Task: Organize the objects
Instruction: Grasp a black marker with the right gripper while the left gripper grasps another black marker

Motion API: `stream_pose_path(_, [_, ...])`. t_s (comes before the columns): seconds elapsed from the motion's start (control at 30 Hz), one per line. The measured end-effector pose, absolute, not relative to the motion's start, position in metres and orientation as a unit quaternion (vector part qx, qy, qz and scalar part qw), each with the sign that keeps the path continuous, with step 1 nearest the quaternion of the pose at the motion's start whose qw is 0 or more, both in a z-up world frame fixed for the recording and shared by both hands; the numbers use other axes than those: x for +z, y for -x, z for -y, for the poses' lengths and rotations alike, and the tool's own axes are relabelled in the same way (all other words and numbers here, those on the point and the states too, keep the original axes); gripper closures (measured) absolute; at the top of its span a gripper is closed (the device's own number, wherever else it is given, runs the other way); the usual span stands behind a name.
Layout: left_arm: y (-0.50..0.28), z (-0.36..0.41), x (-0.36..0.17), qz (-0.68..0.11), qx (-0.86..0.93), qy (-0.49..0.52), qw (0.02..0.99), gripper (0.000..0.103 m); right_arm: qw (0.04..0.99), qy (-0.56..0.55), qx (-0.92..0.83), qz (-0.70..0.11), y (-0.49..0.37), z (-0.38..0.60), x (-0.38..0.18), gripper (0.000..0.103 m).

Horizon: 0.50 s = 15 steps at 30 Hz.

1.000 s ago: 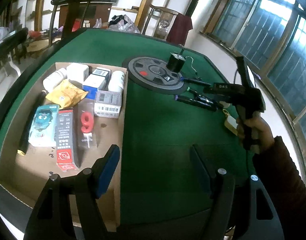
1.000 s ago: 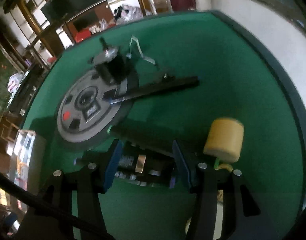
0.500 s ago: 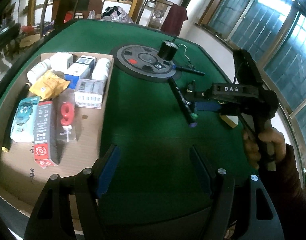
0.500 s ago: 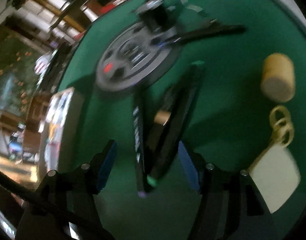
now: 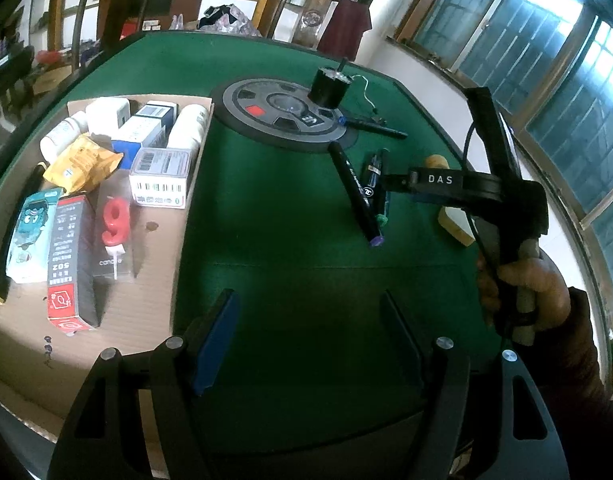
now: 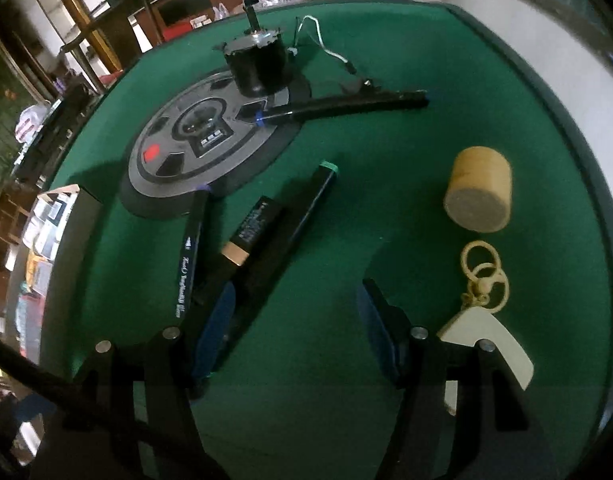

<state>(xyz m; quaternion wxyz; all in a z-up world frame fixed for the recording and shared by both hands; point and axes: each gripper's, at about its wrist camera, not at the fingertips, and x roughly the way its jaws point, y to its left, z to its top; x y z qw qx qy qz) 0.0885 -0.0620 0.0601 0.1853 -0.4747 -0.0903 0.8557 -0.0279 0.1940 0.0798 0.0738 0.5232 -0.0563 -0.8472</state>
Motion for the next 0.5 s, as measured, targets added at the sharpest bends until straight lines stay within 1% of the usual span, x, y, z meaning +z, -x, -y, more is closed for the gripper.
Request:
stream_pose_path(0.1, [-0.085, 0.059, 0.058, 0.093, 0.852, 0.48, 0.187, 0.036, 0.061, -0.516, -0.853, 0.039, 0.031, -0.199, 0.09, 0.041])
stream_pose_path(0.2, [-0.084, 0.051, 0.059, 0.094, 0.847, 0.484, 0.196, 0.036, 0.055, -0.51, -0.858, 0.024, 0.04, -0.187, 0.086, 0.041])
stream_pose_path(0.27, [-0.083, 0.044, 0.061, 0.09, 0.847, 0.484, 0.2, 0.036, 0.053, -0.494, -0.868, -0.004, 0.042, -0.176, 0.081, 0.041])
stream_pose_path(0.33, [-0.081, 0.038, 0.063, 0.081, 0.849, 0.483, 0.198, 0.036, 0.052, -0.482, -0.874, -0.032, 0.039, -0.168, 0.079, 0.044])
stream_pose_path(0.37, [-0.079, 0.037, 0.064, 0.077, 0.851, 0.482, 0.195, 0.036, 0.053, -0.477, -0.876, -0.036, 0.036, -0.168, 0.08, 0.059])
stream_pose_path(0.4, [-0.077, 0.035, 0.065, 0.075, 0.852, 0.482, 0.19, 0.036, 0.053, -0.476, -0.877, -0.033, 0.035, -0.17, 0.081, 0.079])
stream_pose_path(0.47, [-0.069, 0.032, 0.066, 0.069, 0.857, 0.478, 0.18, 0.037, 0.038, -0.481, -0.876, -0.013, 0.034, -0.184, 0.083, 0.09])
stream_pose_path(0.5, [-0.064, 0.03, 0.067, 0.065, 0.86, 0.475, 0.176, 0.037, 0.032, -0.479, -0.877, -0.002, 0.031, -0.192, 0.083, 0.091])
